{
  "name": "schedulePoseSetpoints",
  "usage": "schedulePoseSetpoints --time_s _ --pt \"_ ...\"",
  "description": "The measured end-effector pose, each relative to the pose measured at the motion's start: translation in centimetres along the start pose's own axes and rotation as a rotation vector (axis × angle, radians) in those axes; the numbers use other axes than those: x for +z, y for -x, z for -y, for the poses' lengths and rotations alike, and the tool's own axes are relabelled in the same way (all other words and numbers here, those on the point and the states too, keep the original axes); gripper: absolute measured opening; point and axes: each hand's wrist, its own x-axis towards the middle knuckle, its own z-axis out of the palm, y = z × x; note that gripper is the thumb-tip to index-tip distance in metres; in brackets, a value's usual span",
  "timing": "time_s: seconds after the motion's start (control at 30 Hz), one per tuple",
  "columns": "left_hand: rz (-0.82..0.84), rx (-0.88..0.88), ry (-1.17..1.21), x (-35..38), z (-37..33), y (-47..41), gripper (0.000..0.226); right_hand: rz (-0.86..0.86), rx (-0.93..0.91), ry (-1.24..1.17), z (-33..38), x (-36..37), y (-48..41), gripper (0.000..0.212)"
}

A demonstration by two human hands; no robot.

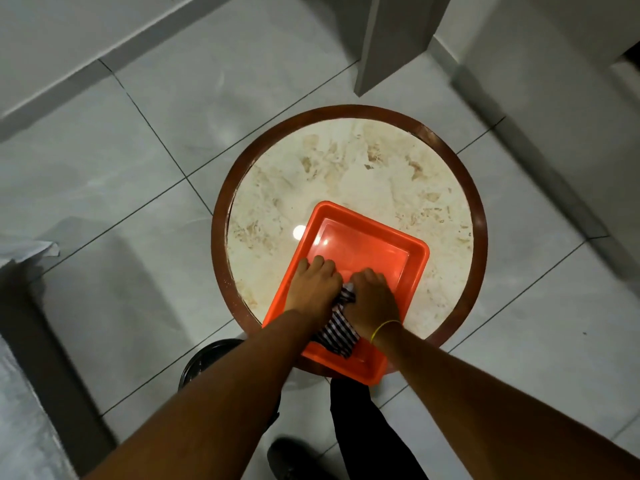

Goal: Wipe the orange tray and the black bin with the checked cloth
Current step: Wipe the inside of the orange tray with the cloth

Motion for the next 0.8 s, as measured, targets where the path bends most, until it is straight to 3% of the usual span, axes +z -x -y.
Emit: schedulePoseSetpoints --time_s 0.17,0.3,0.47,0.57,0.8 --pt "-0.051 0.044 0.109 -2.7 2.2 2.3 0.031 0.096 -0.096 0.025 2.7 -4.9 1.0 0.035" --pt "-0.209 -0.027 0.313 -6.1 5.3 6.1 0.048 0.115 -0.278 0.173 8.7 -9.6 1.6 0.053" --pt "-0.452 -0.176 0.317 -9.0 11.1 13.7 0.043 0.117 -0.599 0.449 19.9 -11.1 2.1 0.04" --pt "-0.512 -0.323 0.312 -8.3 15.0 19.2 0.041 0.09 -0.725 0.472 26.1 -8.1 2.8 0.019" --pt "-0.522 -0.672 0.281 4.8 20.9 29.5 0.036 0.121 -0.961 0.509 32.1 10.1 2.6 0.029"
